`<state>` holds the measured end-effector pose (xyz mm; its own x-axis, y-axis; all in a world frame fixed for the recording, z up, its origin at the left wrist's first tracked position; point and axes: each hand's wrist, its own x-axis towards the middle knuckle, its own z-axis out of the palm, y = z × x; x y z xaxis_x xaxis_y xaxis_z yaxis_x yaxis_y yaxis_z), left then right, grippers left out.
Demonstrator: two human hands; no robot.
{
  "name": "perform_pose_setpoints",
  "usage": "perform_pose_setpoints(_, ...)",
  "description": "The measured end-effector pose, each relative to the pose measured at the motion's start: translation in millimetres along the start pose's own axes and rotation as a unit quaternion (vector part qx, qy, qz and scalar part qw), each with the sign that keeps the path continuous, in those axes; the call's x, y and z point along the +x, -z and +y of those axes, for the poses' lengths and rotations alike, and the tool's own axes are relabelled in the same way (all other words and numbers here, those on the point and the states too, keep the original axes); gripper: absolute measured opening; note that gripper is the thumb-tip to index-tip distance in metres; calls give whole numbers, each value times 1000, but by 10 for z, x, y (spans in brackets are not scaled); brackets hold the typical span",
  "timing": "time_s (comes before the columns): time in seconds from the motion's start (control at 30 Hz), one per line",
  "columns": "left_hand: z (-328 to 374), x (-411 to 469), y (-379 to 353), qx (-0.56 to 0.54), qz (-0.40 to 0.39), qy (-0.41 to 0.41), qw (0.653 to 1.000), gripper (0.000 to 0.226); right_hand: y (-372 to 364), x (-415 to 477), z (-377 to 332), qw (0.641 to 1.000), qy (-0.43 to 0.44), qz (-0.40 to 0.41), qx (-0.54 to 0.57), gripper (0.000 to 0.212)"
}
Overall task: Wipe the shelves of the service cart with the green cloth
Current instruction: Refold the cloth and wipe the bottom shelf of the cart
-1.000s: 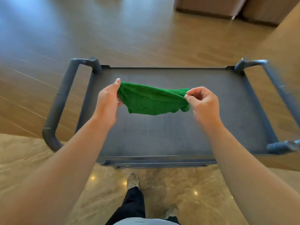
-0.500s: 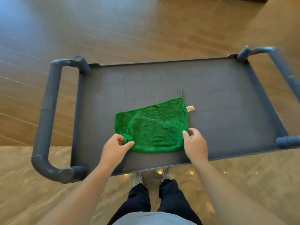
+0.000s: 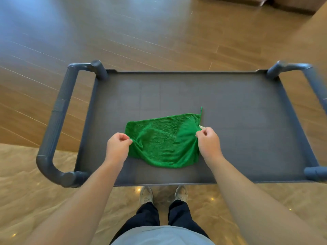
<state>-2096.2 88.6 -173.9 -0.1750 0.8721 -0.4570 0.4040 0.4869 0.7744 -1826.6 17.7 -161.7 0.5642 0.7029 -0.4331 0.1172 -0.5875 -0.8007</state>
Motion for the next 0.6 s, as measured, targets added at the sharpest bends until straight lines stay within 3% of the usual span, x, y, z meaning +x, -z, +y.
perform_pose_setpoints(0.17, 571, 71, 150, -168, 18, -62, 984, 27, 153, 16, -570, 990, 90, 0, 112, 28)
perform_pose_setpoints(0.4, 1424, -4, 576, -183, 81, -210, 957, 21, 591, -80, -1364, 961, 223, 31, 159, 30)
perform_pose_setpoints(0.6, 1003, -102, 615, -134, 92, -236, 958, 28, 543, -253, -852, 968, 242, 63, 30, 42)
